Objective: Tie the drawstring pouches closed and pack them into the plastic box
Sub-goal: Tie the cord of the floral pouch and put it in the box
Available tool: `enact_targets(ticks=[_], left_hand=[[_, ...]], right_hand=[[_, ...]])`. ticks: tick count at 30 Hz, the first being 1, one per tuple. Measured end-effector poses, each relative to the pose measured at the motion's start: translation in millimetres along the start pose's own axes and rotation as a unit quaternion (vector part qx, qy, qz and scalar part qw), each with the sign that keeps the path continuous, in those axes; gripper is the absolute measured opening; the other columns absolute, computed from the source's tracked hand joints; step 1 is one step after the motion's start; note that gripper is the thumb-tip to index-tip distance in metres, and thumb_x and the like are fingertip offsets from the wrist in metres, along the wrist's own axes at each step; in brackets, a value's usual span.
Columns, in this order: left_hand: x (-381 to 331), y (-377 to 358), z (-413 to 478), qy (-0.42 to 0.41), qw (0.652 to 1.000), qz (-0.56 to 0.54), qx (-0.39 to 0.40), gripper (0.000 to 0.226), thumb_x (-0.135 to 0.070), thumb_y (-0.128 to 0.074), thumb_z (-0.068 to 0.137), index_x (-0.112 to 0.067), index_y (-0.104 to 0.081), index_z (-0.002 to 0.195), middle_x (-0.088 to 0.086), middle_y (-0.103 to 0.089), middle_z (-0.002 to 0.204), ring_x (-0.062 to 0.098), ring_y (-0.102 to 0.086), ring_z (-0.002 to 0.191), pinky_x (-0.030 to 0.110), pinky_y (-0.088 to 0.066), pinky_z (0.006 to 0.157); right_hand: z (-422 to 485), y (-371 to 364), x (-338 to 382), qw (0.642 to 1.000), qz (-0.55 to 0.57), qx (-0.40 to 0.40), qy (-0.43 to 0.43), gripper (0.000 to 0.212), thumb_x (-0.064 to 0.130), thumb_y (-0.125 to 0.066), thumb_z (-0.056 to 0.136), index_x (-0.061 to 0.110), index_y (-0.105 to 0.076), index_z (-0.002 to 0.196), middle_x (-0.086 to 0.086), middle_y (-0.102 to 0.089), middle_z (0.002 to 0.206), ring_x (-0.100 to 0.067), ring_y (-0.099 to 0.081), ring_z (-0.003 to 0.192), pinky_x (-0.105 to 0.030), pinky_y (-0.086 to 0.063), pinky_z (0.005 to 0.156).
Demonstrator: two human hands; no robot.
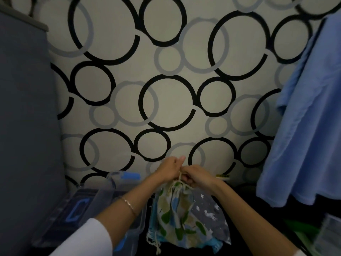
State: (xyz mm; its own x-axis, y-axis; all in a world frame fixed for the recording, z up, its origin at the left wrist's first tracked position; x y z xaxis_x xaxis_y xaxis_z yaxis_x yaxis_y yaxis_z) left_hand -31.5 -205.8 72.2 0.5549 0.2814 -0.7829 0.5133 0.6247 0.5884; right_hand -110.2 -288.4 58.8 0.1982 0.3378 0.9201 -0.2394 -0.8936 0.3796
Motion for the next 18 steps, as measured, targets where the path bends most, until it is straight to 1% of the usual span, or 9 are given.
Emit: enact_targets(ticks=[1,3,5,7,9,11,13,15,18], left_hand=[[-1,-7,-5,-0.009,0.999,-0.019,0.037,0.055,-0.053,-0.029,0.101,-0.016,-0.058,0.073,0.002,-0.062,0.073,0.017,-0.060,0.072,0.039,-0.050,0.082],[1,-15,-13,-0.022,0.998,-0.016,0.055,0.055,-0.056,-0.024,0.100,-0.018,-0.062,0.086,0.001,-0.067,0.085,0.017,-0.063,0.084,0.035,-0.050,0.082],[7,-13,-13,-0.010,1.000,0.002,0.018,0.047,-0.057,-0.030,0.099,-0.018,-0.055,0.109,0.005,-0.066,0.101,0.020,-0.063,0.095,0.039,-0.050,0.089],[14,-9,-12,0.007,0.999,-0.038,0.004,0.040,-0.052,-0.046,0.096,-0.018,-0.050,0.117,0.011,-0.065,0.105,0.025,-0.064,0.096,0.040,-0.053,0.086],[19,1,-12,0.006,0.997,-0.082,-0.005,0.031,-0.042,-0.060,0.092,-0.018,-0.054,0.111,0.009,-0.064,0.095,0.021,-0.063,0.086,0.029,-0.051,0.068],[24,15,-12,-0.015,0.996,-0.085,-0.009,0.015,-0.031,-0.063,0.091,-0.016,-0.061,0.094,-0.002,-0.056,0.076,0.008,-0.051,0.068,0.017,-0.041,0.058],[33,28,-12,-0.022,0.996,-0.088,0.014,0.014,-0.026,-0.063,0.092,-0.017,-0.066,0.082,-0.004,-0.052,0.070,0.003,-0.046,0.062,0.013,-0.040,0.057],[43,45,-15,-0.017,0.997,-0.072,0.024,0.016,-0.027,-0.062,0.093,-0.019,-0.068,0.080,-0.006,-0.054,0.070,0.000,-0.046,0.061,0.011,-0.041,0.059],[62,71,-16,0.002,0.999,-0.047,0.025,0.019,-0.029,-0.061,0.093,-0.016,-0.070,0.081,-0.012,-0.057,0.067,-0.003,-0.050,0.060,0.010,-0.041,0.059]], right_hand=[[0,2,-1,1.000,0.018,-0.014,-0.001,0.043,0.033,-0.049,0.096,0.017,-0.048,0.056,0.001,-0.041,0.052,-0.011,-0.028,0.046,-0.021,-0.024,0.047],[-1,4,-3,0.998,0.050,-0.031,-0.001,0.043,0.034,-0.047,0.098,0.016,-0.049,0.058,0.001,-0.044,0.053,-0.009,-0.031,0.045,-0.020,-0.025,0.046],[0,7,-2,0.997,0.067,-0.043,0.000,0.041,0.031,-0.048,0.097,0.016,-0.050,0.059,0.000,-0.045,0.055,-0.009,-0.031,0.046,-0.020,-0.025,0.046],[1,13,-5,0.995,0.072,-0.067,-0.010,0.038,0.026,-0.051,0.095,0.014,-0.052,0.059,-0.002,-0.043,0.055,-0.011,-0.032,0.046,-0.022,-0.026,0.046],[2,22,-8,0.993,0.076,-0.089,-0.019,0.035,0.023,-0.052,0.093,0.008,-0.065,0.065,-0.002,-0.045,0.053,-0.013,-0.036,0.048,-0.024,-0.031,0.049],[3,30,-11,0.993,0.062,-0.102,-0.013,0.030,0.023,-0.053,0.094,0.005,-0.076,0.086,-0.001,-0.057,0.058,-0.013,-0.049,0.055,-0.026,-0.042,0.059],[3,36,-11,0.994,0.037,-0.103,0.014,0.030,0.025,-0.054,0.095,0.009,-0.078,0.091,0.001,-0.067,0.065,-0.011,-0.060,0.065,-0.023,-0.049,0.070],[0,41,-12,0.993,0.013,-0.104,0.045,0.029,0.026,-0.055,0.095,0.011,-0.078,0.086,0.004,-0.066,0.064,-0.010,-0.062,0.068,-0.019,-0.050,0.073],[1,46,-15,0.993,-0.001,-0.100,0.061,0.033,0.027,-0.053,0.097,0.010,-0.075,0.079,0.005,-0.061,0.061,-0.014,-0.059,0.072,-0.030,-0.049,0.091]])
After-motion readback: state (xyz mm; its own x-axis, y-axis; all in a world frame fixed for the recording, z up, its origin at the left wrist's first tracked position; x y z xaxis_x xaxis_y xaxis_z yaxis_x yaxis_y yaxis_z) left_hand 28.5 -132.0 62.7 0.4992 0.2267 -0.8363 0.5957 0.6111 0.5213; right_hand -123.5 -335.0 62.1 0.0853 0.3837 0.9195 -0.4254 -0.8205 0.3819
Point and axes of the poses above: each hand's wrist, its own z-axis towards the middle knuckle, its own y-axis out of the back of the hand, x = y × z, the point moved 6 cm from there along z, towards the middle knuckle
